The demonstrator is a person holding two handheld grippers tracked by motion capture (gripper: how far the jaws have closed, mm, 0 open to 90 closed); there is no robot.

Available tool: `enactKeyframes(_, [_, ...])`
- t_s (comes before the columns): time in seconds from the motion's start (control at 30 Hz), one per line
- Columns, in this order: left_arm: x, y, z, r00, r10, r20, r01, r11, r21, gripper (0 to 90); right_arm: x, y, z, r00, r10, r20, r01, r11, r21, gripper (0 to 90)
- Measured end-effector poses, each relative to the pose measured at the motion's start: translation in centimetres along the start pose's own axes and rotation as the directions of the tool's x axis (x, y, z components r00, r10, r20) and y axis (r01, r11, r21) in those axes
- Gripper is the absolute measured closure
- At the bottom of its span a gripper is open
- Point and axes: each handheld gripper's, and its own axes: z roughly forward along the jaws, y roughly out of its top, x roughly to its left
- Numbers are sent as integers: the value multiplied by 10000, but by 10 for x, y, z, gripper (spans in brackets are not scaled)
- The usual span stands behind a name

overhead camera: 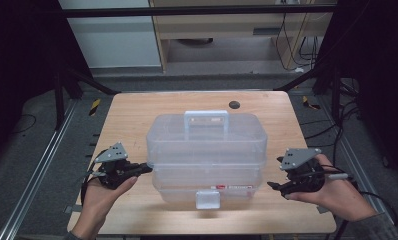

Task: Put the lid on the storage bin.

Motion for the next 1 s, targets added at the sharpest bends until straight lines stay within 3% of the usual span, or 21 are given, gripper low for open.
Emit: enactKeyframes(1.0, [-1, -21, 4, 9999, 139, -68, -135, 9989, 450, 900, -3, -20, 10, 9981, 619, 54, -620, 9980, 153, 200])
